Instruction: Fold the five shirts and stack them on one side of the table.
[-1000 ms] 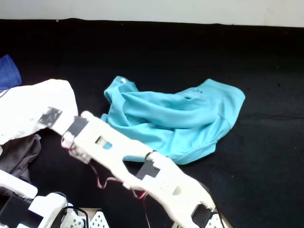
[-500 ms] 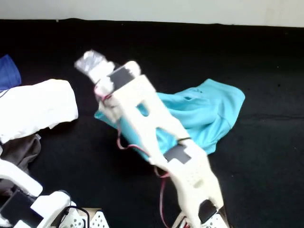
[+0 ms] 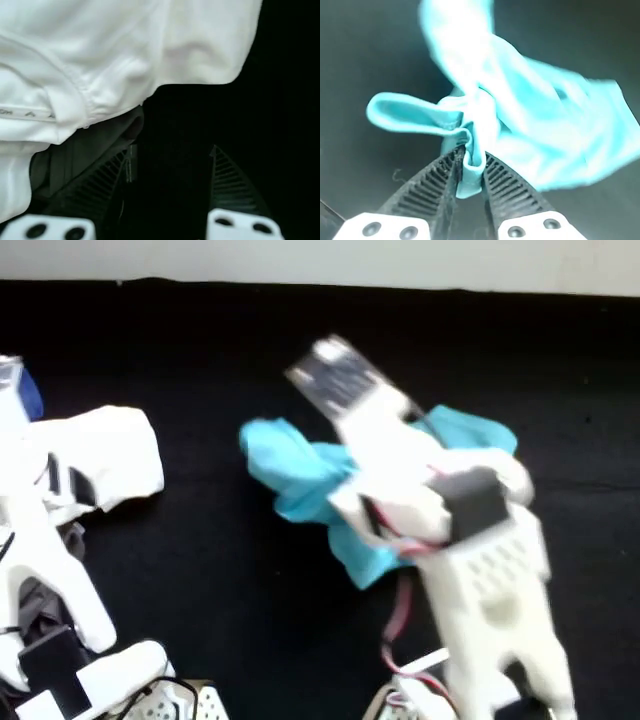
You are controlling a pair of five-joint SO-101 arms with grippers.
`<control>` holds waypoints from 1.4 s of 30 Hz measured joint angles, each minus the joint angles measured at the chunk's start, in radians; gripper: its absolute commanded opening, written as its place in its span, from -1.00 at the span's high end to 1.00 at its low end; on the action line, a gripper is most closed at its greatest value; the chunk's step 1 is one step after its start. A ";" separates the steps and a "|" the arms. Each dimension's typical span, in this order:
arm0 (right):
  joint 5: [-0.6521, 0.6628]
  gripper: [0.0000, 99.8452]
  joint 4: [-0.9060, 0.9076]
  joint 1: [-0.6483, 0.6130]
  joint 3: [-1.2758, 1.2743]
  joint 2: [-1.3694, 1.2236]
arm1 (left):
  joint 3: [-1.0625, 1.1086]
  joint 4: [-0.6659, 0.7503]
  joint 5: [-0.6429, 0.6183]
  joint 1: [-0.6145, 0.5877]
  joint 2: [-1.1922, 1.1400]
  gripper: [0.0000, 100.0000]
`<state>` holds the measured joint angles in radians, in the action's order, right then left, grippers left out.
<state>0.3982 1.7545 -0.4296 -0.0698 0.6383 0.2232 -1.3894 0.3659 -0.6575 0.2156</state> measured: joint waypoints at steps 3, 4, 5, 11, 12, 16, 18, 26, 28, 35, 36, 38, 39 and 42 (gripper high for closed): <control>0.153 0.99 0.000 0.204 -0.207 0.190 | 0.000 -0.011 0.000 0.080 0.000 0.53; 0.209 0.99 0.000 0.281 -0.270 0.236 | 0.000 -0.011 0.000 0.103 0.000 0.53; 0.261 0.99 0.000 0.350 -0.318 0.273 | 0.000 -0.011 0.000 0.129 0.000 0.53; 0.359 0.99 -0.094 0.680 -0.457 0.356 | 0.071 0.000 0.000 0.333 0.000 0.53; 0.345 0.99 -0.121 0.721 -0.468 0.356 | 0.095 0.012 0.000 0.373 0.000 0.53; 0.313 0.99 -0.180 0.821 -0.522 0.358 | 0.173 0.052 -0.005 0.546 -0.034 0.52; 0.310 0.99 -0.186 0.832 -0.534 0.358 | 0.178 0.057 -0.041 0.631 -0.071 0.52; 0.308 0.99 -0.189 0.838 -0.537 0.358 | 0.186 0.061 -0.184 0.939 -0.236 0.52; 0.307 0.99 -0.180 0.838 -0.537 0.358 | 0.181 0.061 -0.215 0.988 -0.253 0.52; 0.301 0.99 -0.147 0.838 -0.537 0.358 | 0.075 0.061 -0.327 1.025 -0.262 0.52; 0.301 0.99 -0.143 0.838 -0.537 0.358 | 0.066 0.061 -0.341 1.023 -0.265 0.52; 0.301 0.99 -0.137 0.838 -0.537 0.358 | 0.060 0.081 -0.362 1.031 -0.284 0.52; 0.301 0.99 -0.133 0.838 -0.537 0.358 | 0.060 0.101 -0.367 1.039 -0.302 0.52; 0.301 0.99 -0.130 0.838 -0.537 0.358 | 0.060 0.155 -0.371 1.051 -0.382 0.52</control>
<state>0.6989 1.6241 0.4081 -0.6068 0.9958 0.2831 -1.2344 -0.0054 0.3936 -0.1665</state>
